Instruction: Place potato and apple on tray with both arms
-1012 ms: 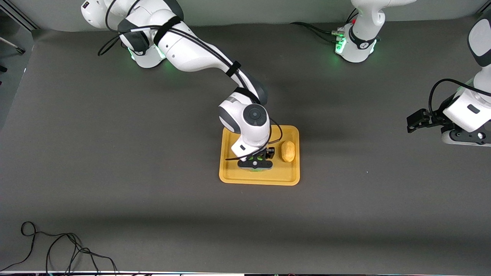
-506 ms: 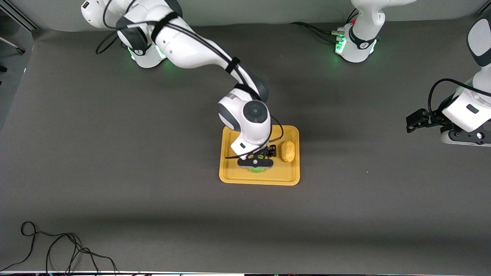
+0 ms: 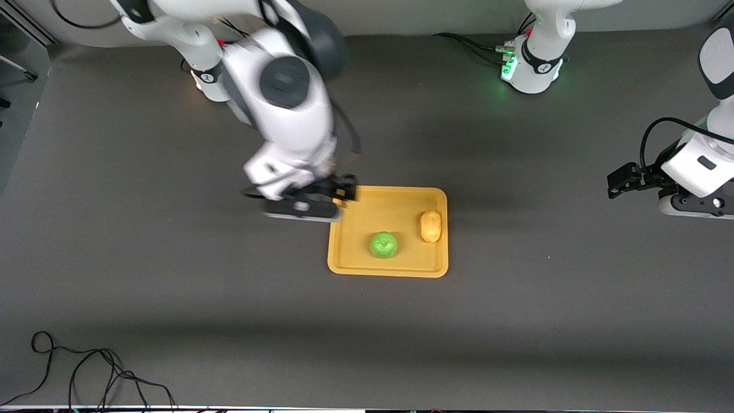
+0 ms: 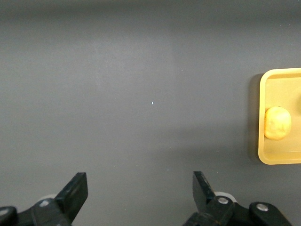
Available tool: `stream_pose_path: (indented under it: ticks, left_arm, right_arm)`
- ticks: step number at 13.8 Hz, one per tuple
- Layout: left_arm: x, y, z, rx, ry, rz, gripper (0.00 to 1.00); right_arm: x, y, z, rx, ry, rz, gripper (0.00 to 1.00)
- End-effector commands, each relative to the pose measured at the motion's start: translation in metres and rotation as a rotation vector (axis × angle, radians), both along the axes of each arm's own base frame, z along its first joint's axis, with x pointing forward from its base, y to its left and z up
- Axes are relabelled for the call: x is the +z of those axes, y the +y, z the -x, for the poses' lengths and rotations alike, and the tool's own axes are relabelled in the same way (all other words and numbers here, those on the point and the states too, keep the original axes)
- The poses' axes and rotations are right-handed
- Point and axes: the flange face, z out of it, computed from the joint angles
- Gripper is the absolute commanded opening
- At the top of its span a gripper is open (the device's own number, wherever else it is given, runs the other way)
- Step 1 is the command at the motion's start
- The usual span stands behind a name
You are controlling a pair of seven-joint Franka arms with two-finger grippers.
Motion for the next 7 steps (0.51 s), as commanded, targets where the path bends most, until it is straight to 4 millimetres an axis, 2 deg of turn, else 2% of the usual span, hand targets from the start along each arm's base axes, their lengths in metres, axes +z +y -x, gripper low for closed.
stream_pose_path:
  ticks: [1,4,7]
  left_arm:
    - [0.003,0.001,-0.001,-0.016,0.005,-0.008,0.99]
    - [0.004,0.0,-0.002,-0.017,0.002,-0.005,0.99]
    - [0.001,-0.001,-0.002,-0.013,0.006,-0.006,0.99]
  right_arm:
    - [0.028,-0.082,0.006,0.065,0.059,0.002,1.0]
    - [0.06,-0.184,0.014,0.13,0.069,-0.012,1.0]
    - [0.068,-0.287,0.024,0.124,0.063,-0.04,1.0]
